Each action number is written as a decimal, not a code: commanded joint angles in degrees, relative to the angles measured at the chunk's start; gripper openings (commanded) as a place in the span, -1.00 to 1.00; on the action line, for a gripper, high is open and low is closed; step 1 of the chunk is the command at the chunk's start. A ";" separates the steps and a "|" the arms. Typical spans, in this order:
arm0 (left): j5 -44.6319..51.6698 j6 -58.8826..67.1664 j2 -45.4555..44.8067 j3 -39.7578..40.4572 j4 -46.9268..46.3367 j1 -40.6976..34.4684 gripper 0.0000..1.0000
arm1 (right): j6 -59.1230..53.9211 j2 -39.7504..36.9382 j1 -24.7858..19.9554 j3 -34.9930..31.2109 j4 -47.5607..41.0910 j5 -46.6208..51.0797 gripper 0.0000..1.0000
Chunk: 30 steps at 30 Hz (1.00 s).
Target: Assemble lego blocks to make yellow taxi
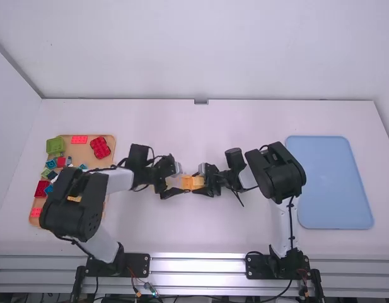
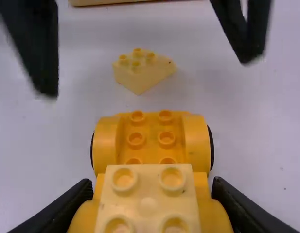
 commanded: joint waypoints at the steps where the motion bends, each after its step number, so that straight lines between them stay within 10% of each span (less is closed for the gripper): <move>1: 8.83 9.22 -1.22 1.77 -6.03 7.19 0.99 | 0.57 1.07 -0.61 0.22 -0.09 -0.87 0.29; 8: 12.17 27.26 4.61 6.08 -19.43 15.78 1.00 | 0.59 1.07 -0.61 0.22 -0.11 -2.80 0.33; 15: 9.11 32.98 12.57 11.41 -22.47 15.08 0.99 | 7.76 0.87 -0.46 0.22 2.75 -2.54 1.00; 30: 7.23 48.65 19.85 18.60 -35.30 14.49 0.98 | 5.35 -22.62 -1.01 -3.80 -15.30 4.44 0.97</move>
